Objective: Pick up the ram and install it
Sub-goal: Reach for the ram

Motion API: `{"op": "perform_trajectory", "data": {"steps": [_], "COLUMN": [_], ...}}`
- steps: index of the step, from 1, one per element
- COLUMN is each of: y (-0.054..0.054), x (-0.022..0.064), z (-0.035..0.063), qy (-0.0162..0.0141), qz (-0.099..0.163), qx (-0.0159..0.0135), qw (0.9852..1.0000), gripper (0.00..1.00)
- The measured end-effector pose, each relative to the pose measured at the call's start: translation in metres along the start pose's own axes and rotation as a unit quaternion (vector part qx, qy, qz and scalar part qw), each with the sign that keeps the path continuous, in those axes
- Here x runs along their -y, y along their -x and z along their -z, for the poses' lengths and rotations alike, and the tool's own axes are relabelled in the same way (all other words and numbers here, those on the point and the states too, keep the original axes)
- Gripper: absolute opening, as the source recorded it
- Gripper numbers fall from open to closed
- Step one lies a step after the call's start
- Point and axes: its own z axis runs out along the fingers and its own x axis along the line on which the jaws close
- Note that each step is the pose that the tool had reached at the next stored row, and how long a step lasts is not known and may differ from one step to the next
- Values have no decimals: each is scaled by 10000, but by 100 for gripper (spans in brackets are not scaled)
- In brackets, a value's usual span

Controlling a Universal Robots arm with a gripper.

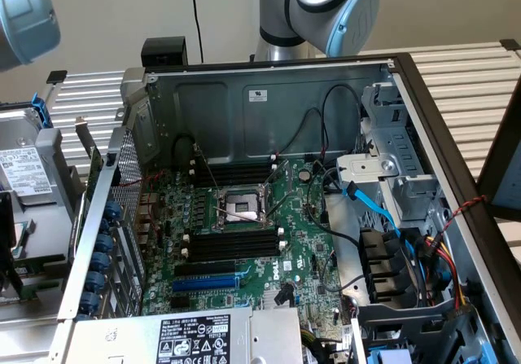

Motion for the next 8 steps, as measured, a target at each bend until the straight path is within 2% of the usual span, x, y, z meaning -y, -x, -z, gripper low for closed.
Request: {"op": "perform_trajectory", "data": {"steps": [8], "y": [0], "x": [0], "z": [0], "qy": [0], "qz": [0], "qx": [-1], "qw": [10000], "gripper": [12]}}
